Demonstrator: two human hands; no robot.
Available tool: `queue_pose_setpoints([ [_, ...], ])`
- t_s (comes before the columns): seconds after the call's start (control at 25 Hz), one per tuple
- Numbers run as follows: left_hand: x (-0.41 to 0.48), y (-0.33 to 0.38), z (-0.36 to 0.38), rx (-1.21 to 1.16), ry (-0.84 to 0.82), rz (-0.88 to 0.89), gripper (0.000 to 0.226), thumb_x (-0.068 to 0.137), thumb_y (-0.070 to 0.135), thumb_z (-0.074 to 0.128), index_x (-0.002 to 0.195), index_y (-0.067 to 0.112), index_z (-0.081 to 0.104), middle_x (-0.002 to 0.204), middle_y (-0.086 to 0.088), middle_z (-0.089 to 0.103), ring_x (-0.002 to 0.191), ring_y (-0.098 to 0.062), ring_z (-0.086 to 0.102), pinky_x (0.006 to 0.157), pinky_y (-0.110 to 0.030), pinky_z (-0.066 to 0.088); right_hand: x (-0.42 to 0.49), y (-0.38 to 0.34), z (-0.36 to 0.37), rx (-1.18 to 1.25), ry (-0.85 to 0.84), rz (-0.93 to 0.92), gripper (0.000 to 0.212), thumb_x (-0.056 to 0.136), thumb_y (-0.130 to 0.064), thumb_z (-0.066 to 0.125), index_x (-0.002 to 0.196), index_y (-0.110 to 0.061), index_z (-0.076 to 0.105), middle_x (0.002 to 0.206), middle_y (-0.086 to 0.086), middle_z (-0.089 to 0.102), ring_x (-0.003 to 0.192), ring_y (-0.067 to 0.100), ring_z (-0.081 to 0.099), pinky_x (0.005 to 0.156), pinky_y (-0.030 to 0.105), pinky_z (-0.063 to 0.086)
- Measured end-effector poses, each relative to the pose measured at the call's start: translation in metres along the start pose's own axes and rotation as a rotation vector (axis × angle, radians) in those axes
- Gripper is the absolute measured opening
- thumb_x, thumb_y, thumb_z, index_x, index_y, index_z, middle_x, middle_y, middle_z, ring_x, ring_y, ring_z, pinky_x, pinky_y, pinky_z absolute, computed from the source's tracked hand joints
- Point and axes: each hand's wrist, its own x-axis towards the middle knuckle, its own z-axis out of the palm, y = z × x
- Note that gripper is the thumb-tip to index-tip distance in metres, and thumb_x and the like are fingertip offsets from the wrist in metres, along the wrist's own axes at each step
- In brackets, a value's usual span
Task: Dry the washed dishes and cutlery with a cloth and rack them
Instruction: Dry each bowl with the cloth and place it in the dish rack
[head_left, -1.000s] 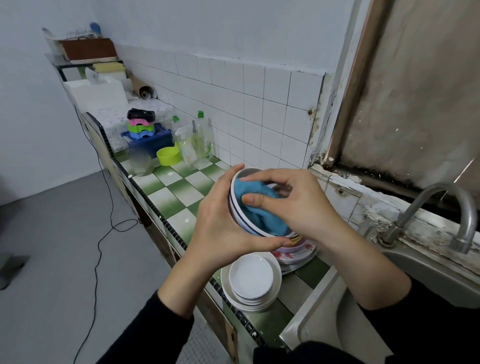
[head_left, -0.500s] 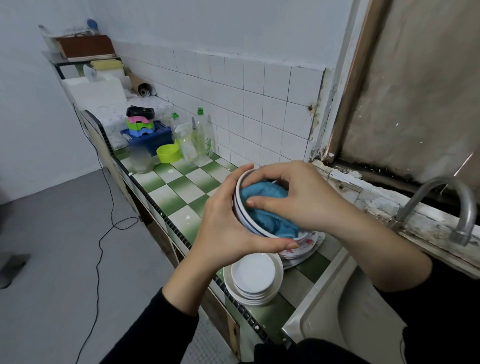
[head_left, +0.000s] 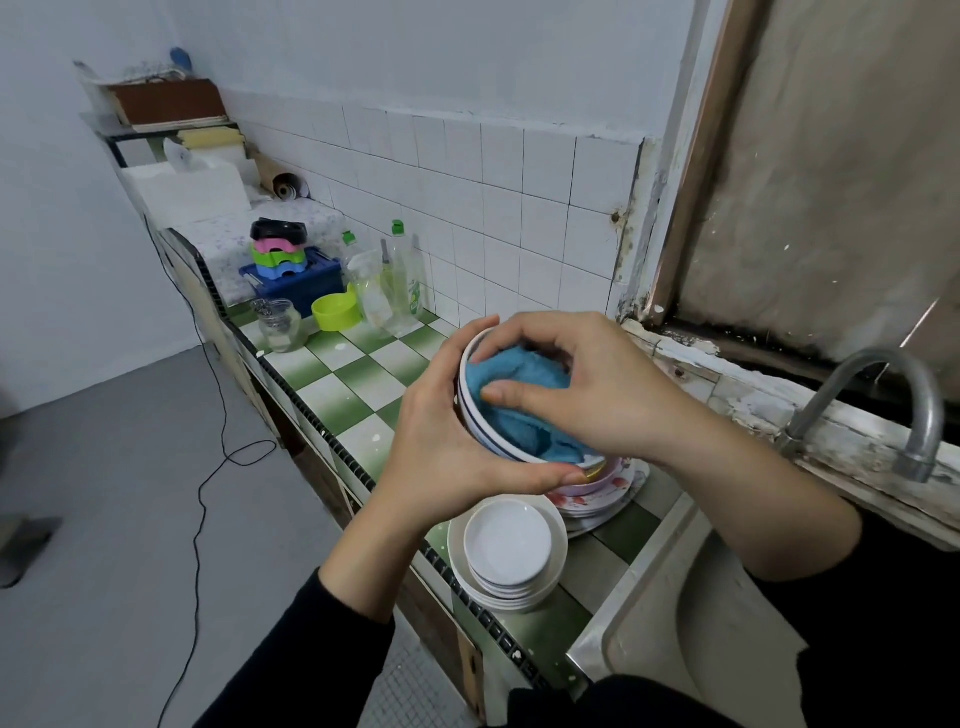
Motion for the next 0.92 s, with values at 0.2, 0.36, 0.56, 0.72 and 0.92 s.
queue_pose_setpoints([
  [0.2, -0.002, 0.001, -0.006, 0.064, 0.014, 0.017, 0.116, 0.03, 0.046, 0.09, 0.134, 0.019, 0.049, 0.118, 0.009, 0.065, 0.112, -0.013, 0.062, 0.097, -0.039, 0.05, 0.001, -0.009, -0.04, -0.213, -0.591, -0.103, 0.027, 0.083, -0.011, 0.073, 0.107, -0.024, 0.07, 0.103, -0.009, 0.07, 0.096, 0.006, 0.064, 0.087, 0.027, 0.05],
  [0.36, 0.001, 0.002, -0.004, 0.044, 0.017, 0.016, 0.11, 0.034, 0.043, 0.09, 0.133, 0.016, 0.049, 0.115, 0.016, 0.063, 0.108, -0.007, 0.062, 0.093, -0.026, 0.05, 0.001, 0.006, -0.034, -0.611, -0.419, -0.325, 0.031, 0.083, -0.029, 0.06, 0.114, -0.033, 0.065, 0.11, -0.011, 0.065, 0.097, 0.012, 0.062, 0.085, 0.039, 0.05],
  [0.56, 0.001, -0.002, -0.005, -0.019, -0.018, -0.009, 0.108, 0.034, 0.034, 0.09, 0.132, 0.013, 0.049, 0.111, 0.012, 0.067, 0.105, -0.008, 0.064, 0.09, -0.023, 0.049, -0.001, 0.014, -0.024, -0.181, -0.29, -0.182, 0.033, 0.085, -0.028, 0.067, 0.118, -0.029, 0.068, 0.112, -0.013, 0.068, 0.103, 0.003, 0.062, 0.089, 0.019, 0.046],
  [0.72, 0.004, -0.008, -0.013, -0.069, -0.049, -0.036, 0.108, 0.031, 0.033, 0.092, 0.129, 0.016, 0.05, 0.109, 0.006, 0.067, 0.103, -0.011, 0.064, 0.088, -0.024, 0.05, 0.001, 0.01, -0.044, -0.054, -0.662, -0.113, 0.037, 0.088, -0.019, 0.066, 0.125, -0.025, 0.062, 0.127, -0.007, 0.062, 0.121, 0.015, 0.056, 0.104, 0.034, 0.044],
  [0.92, 0.008, -0.009, -0.007, -0.076, -0.083, -0.059, 0.113, 0.031, 0.043, 0.095, 0.13, 0.013, 0.05, 0.111, 0.0, 0.068, 0.105, -0.017, 0.065, 0.089, -0.029, 0.05, 0.002, 0.01, -0.041, -0.208, -0.447, -0.05, 0.041, 0.082, -0.022, 0.072, 0.116, -0.042, 0.066, 0.111, -0.014, 0.069, 0.101, 0.004, 0.064, 0.09, 0.028, 0.05],
])
